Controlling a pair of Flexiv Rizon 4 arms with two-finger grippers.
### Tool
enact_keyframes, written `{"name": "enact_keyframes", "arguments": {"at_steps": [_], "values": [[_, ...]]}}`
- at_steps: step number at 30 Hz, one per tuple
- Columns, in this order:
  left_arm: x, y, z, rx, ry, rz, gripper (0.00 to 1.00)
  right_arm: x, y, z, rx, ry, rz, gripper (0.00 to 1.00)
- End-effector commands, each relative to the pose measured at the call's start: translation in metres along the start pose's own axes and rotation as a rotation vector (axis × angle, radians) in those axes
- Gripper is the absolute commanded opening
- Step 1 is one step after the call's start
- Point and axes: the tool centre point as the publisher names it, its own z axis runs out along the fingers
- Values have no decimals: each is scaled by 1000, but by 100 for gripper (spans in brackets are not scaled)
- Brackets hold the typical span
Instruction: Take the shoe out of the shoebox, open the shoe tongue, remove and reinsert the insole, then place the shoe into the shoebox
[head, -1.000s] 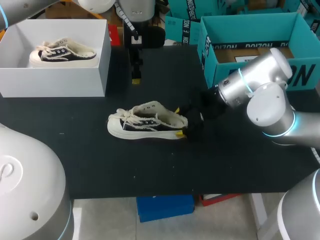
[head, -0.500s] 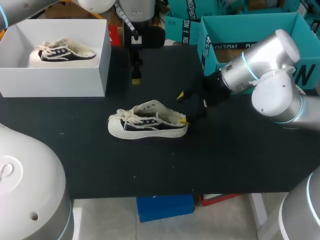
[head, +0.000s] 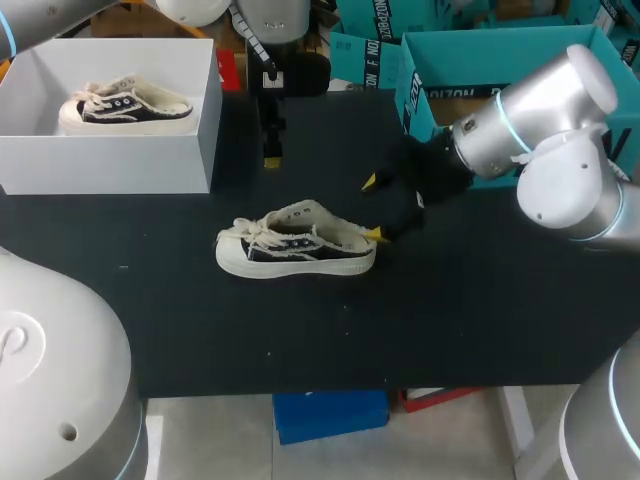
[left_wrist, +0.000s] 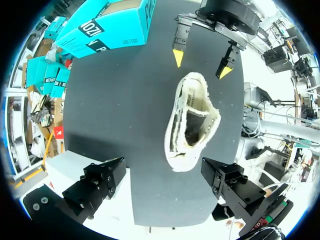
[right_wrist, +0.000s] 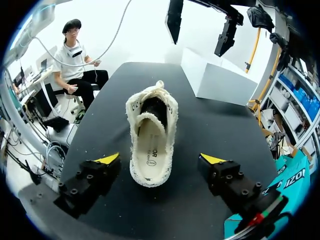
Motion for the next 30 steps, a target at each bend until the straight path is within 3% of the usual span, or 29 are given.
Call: {"name": "enact_keyframes", "arguments": {"at_steps": [1,4,6,10,19,30], "values": [[-1,0,0,-1,0,1,100,0,1,1,2,-1,1,100],[-1,0,0,-1,0,1,100,0,-5,3,-19,-4,18,100],[-1,0,0,-1,0,1,100,-1,-11,5,-139,-34,48,100],[-1,0,0,-1,0,1,100,-2,-22,6,-225,-48,74,100],[-1,0,0,-1,0,1,100,0,-34,14,-270,-67,104,100],[-1,0,0,-1,0,1,100,3,-36,30,-349,-68,48,100]]}}
